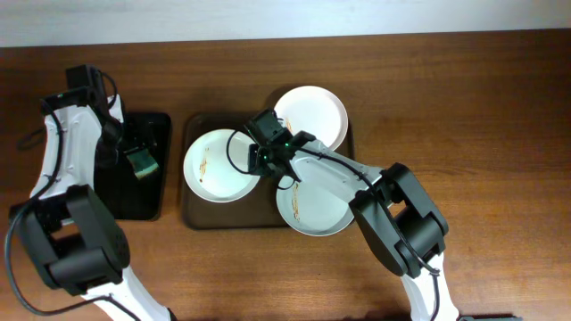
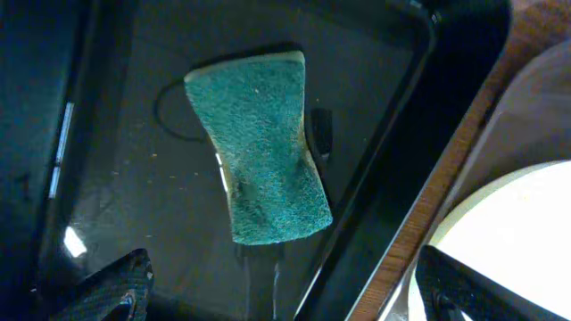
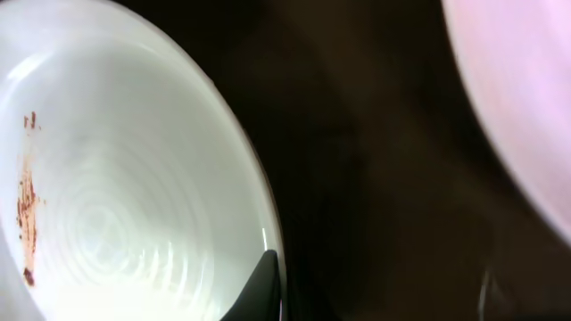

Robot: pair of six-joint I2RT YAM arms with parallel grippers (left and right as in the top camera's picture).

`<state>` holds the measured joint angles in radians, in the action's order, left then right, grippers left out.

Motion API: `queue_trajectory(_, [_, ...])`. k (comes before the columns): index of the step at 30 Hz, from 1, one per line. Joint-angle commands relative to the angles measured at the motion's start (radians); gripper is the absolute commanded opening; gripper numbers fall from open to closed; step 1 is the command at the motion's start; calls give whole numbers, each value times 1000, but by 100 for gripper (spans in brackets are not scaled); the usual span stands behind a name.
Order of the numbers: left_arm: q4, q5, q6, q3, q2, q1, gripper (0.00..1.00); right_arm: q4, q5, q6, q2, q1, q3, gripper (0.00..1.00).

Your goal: Clean dirty plates on tray and stack at the side

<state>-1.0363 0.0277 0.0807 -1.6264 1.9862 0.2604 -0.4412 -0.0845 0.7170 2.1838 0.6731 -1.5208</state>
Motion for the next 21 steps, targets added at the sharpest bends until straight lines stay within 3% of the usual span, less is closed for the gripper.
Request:
queue_trajectory(1, [-3, 82, 29, 8, 55, 3, 92, -34, -40, 29, 22, 2, 1, 4])
queue_trajectory(3, [28, 85, 39, 8, 77, 2, 89, -34, -44, 24, 22, 1, 1, 4])
queue_trajectory(4, [37, 80, 52, 8, 90, 3, 75, -35, -44, 24, 22, 0, 1, 4])
queue_trajectory(6, [64, 32, 105, 8, 130, 3, 72, -34, -44, 24, 22, 1, 1, 4])
queue_trajectory(9, [179, 32, 109, 8, 219, 3, 42, -34, -43, 21, 22, 0, 1, 4])
queue_trajectory(11, [204, 32, 109, 8, 227, 3, 25, -34, -43, 21, 22, 0, 1, 4])
queue_trajectory(13, [211, 29, 109, 8, 227, 3, 1, -34, -39, 21, 22, 0, 1, 4])
queue_trajectory(17, [92, 114, 5, -72, 189, 1, 1, -31, -40, 21, 22, 0, 1, 4])
queue_trajectory(21, [-85, 262, -249, -274, 92, -28, 1, -11, -43, 21, 22, -2, 1, 4])
